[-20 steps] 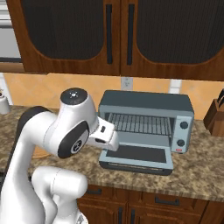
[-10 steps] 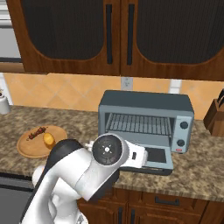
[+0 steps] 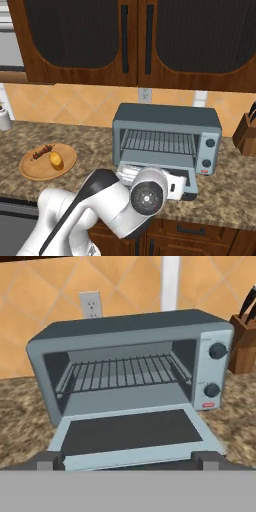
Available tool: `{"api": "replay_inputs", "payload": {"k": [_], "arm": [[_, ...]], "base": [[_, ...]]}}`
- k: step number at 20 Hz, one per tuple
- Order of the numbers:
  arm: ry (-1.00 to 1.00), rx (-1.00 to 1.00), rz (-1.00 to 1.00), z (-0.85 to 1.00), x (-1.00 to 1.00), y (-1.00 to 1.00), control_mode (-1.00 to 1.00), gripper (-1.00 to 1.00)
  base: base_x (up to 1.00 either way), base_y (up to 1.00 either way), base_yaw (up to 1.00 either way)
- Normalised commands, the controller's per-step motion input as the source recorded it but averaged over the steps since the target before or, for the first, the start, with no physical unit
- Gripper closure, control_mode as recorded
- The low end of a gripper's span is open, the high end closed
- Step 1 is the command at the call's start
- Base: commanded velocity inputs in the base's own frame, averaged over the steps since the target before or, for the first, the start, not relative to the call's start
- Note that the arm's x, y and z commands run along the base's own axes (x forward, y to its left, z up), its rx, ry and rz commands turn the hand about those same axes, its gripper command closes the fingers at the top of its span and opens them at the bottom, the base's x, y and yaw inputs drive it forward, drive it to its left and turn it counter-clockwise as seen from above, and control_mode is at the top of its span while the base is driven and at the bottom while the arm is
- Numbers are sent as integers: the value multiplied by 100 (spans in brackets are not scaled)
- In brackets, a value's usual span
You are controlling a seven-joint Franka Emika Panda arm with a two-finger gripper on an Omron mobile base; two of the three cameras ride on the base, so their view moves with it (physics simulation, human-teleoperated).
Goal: Pick up the kebab skewer and baguette bread, and place them inside the toaster oven. Close the toaster oven door and start by setting the timer.
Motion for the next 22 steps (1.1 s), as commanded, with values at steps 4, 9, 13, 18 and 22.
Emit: {"api": "replay_inputs", "payload": {"k": [4,9,13,18,22], "arm": [[-4,0,0,0,57,0,-100,-100],[-6,0,0,-4,50,5,-100,-100],[-2,-13,4,-18,15,0,-100,-100],[0,-10,5,-10,10,0,-100,-100],[-1,0,0,-1,39,1,-100,-100]], "base": [[0,0,0],[0,0,0],[0,0,0],[0,0,0],[0,0,0]]}}
